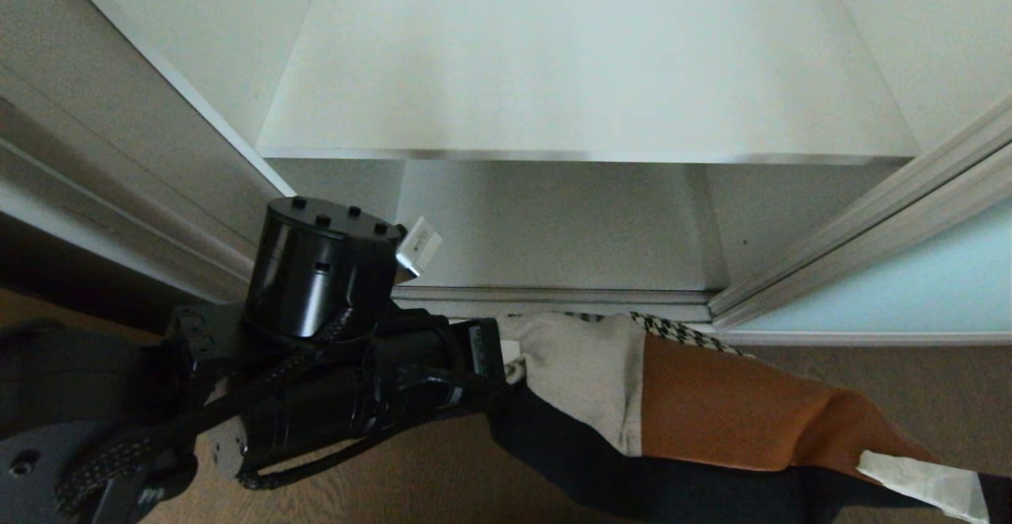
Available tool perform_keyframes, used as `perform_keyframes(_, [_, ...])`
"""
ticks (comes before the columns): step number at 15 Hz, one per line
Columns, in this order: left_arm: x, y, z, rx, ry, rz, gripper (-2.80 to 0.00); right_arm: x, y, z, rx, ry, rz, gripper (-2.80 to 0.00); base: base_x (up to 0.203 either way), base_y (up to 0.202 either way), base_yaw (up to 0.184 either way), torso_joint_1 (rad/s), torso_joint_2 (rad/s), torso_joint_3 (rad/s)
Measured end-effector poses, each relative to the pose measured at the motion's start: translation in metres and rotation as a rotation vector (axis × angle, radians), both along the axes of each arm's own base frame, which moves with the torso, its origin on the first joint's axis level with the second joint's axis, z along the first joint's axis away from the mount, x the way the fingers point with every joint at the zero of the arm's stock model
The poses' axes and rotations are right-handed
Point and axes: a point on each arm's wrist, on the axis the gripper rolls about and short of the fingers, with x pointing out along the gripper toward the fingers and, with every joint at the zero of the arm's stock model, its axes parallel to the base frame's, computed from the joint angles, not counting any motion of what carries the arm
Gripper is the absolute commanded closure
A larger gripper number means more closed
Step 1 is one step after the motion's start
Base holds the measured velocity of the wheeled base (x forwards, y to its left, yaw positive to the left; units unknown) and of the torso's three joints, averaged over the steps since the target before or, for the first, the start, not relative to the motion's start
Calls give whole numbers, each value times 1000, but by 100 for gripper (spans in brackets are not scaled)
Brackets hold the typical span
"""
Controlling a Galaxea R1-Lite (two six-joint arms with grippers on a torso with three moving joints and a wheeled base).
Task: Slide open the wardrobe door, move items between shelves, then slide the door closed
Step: Place the pillow on the higher shelf
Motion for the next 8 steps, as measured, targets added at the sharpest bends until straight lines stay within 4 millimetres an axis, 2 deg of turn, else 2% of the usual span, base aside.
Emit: perform_keyframes(8, [4, 5, 2, 22, -27, 92, 0, 9, 2, 15, -34, -49, -125, 0, 0, 0, 0, 0, 0, 0])
